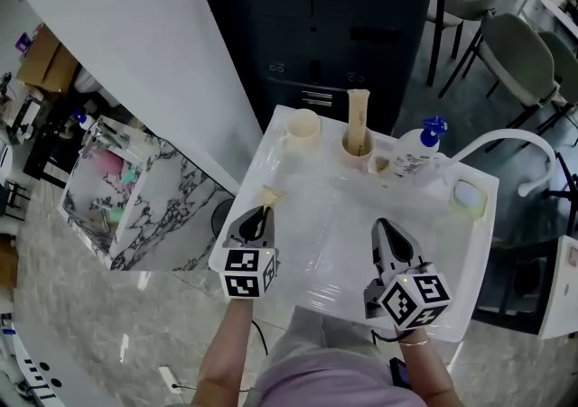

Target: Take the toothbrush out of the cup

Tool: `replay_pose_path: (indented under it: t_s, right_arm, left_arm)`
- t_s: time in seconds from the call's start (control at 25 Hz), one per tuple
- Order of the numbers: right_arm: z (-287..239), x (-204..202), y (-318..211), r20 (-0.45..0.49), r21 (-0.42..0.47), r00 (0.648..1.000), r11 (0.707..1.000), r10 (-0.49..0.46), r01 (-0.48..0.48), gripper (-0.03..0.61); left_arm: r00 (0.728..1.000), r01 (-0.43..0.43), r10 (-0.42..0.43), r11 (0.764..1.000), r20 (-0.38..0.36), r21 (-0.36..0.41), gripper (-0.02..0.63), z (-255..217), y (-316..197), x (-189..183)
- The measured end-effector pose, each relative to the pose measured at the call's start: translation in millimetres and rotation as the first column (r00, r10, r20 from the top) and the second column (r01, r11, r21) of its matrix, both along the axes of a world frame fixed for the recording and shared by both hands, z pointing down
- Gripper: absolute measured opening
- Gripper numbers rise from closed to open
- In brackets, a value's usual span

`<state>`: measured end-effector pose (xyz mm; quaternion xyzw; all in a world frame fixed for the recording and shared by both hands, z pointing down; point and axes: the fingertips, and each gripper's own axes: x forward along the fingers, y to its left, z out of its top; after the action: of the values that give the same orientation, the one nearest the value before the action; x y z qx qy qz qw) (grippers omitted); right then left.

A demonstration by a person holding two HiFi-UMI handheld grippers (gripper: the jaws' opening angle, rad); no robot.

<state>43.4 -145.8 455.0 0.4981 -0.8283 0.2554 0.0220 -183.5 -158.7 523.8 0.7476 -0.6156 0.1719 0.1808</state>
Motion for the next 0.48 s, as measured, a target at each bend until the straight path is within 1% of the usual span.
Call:
replay_pose_path:
  t_s: [0.32, 0.48]
  right_arm:
    - [11, 17, -10, -0.011, -0.029, 0.998, 0.997, 0.069, -0.069, 0.006]
    - [15, 24, -15, -0.015, -0.039, 0.995, 0.994, 0.100, -0.100, 0.005]
  left_arm:
    - [0.999, -0.024, 0.027, 0.993, 0.030, -0.119, 0.018, 44, -27, 5]
    - [0.997, -0.033, 0.046, 0.983, 0.067, -0.179, 0.018, 62, -34, 6]
